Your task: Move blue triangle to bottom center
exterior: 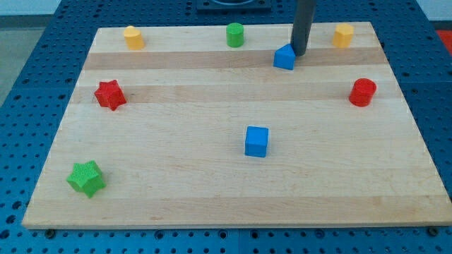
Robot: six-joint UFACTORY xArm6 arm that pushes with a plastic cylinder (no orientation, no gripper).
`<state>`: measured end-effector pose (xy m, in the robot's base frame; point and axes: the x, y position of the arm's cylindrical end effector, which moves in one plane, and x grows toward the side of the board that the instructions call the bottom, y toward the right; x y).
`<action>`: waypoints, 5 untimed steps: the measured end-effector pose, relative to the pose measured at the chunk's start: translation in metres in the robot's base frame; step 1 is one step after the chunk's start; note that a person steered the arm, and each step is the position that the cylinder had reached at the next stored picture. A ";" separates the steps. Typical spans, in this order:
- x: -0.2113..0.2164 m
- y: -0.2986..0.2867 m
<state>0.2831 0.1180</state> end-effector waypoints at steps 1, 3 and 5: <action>0.008 -0.010; 0.014 -0.037; 0.016 -0.045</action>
<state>0.2991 0.0731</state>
